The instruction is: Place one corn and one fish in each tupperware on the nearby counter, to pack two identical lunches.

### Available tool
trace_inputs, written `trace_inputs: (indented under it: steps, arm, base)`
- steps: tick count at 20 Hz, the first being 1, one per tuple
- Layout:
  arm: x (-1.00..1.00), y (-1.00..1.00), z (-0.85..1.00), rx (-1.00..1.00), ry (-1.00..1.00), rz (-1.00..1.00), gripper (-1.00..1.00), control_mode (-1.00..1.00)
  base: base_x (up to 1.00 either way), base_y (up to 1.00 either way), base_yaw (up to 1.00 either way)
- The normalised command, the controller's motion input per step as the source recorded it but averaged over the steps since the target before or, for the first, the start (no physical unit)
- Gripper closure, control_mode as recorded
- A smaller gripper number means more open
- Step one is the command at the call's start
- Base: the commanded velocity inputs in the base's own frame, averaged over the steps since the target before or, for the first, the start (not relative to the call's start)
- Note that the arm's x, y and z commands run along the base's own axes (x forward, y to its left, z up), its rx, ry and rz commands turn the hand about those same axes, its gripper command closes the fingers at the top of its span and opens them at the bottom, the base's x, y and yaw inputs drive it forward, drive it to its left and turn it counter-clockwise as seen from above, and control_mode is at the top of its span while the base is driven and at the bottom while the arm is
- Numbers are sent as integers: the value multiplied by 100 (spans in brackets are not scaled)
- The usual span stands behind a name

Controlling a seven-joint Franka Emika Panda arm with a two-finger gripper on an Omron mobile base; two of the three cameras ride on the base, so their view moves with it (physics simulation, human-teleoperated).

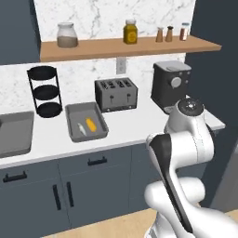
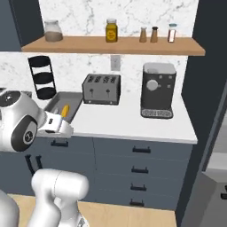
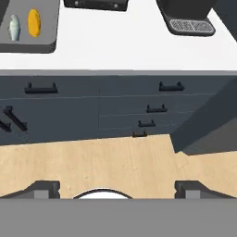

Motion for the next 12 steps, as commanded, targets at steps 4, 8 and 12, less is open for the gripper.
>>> trace_inputs:
  steps: [4, 8, 12]
  arm:
    - [0, 0, 0, 0, 0, 0, -100, 100]
    - [0, 0, 0, 0, 0, 0, -100, 100]
    - [0, 0, 0, 0, 0, 0, -100, 100]
  base:
    - [-80, -100, 0]
    - [-23, -100, 0]
    - [6, -100, 2]
